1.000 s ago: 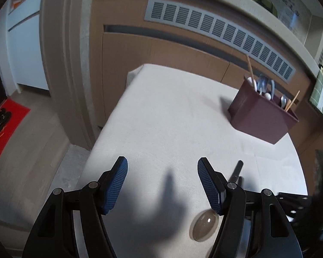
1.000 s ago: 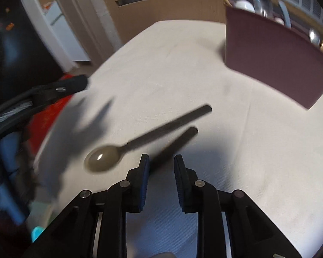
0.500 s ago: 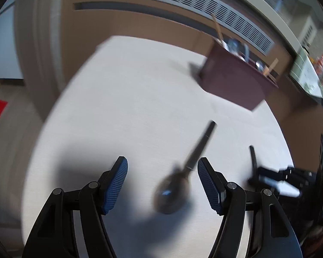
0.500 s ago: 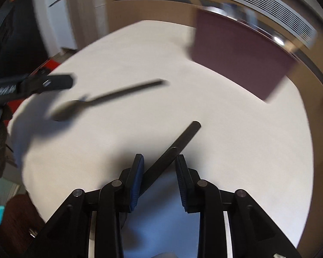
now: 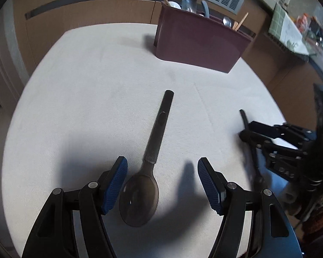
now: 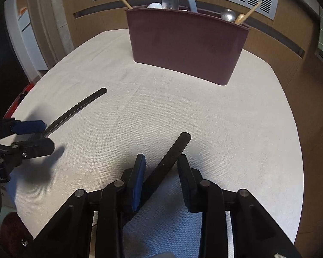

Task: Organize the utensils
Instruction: 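Grasp a black spoon handle with the left tool while the right tool grasps the other black spoon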

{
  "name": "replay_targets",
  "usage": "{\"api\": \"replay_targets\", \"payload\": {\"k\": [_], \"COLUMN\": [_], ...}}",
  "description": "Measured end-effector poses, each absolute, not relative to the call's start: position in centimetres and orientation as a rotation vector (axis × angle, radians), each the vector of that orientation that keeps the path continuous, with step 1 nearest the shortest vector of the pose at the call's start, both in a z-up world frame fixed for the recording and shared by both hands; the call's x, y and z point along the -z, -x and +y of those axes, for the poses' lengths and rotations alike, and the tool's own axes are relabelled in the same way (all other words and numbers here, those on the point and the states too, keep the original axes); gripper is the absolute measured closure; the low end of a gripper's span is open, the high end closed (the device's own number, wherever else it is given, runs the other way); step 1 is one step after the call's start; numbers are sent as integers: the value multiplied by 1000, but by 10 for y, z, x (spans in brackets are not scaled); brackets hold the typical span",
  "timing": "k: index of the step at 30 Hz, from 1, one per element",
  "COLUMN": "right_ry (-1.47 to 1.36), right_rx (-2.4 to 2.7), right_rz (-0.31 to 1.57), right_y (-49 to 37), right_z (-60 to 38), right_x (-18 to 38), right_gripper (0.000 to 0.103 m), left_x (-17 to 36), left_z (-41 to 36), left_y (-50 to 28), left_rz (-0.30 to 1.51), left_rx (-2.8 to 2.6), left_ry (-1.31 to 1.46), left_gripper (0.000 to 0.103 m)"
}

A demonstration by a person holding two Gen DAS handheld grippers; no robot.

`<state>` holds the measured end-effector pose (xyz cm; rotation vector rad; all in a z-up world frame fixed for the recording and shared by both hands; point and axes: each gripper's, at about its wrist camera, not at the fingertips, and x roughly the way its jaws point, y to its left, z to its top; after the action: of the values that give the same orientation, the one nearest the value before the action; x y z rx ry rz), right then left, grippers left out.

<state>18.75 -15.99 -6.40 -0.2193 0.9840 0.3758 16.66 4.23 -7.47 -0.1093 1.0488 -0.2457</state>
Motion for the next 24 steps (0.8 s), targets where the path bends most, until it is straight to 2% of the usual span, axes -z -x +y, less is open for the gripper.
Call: {"api": "replay_targets", "payload": {"k": [5,9,12,14,24], "right_ry": [207,306,348,317,181], "right_rx": [-376,-381,-375,-354,-339], "right_rz": [980,945,938,952,956], "right_y": [-179,-164,-164,-171,-176], "right_z": [-175,-175,-184,-196,-213], "right_x": [71,72,71,70,71], "right_gripper": [74,77,78,78,78], "left_x": [78,80,81,83,84], "left_z": [37,32,28,24,19], "left_y": [-176,-178,-179,-182,-211], "left_rz": [1048,1054,1060,1083,1172], "left_rx": [219,214,228,246,292], "left_ry": [45,11,-16,-44,-137], "left_gripper": [35,34,29,26,25]}}
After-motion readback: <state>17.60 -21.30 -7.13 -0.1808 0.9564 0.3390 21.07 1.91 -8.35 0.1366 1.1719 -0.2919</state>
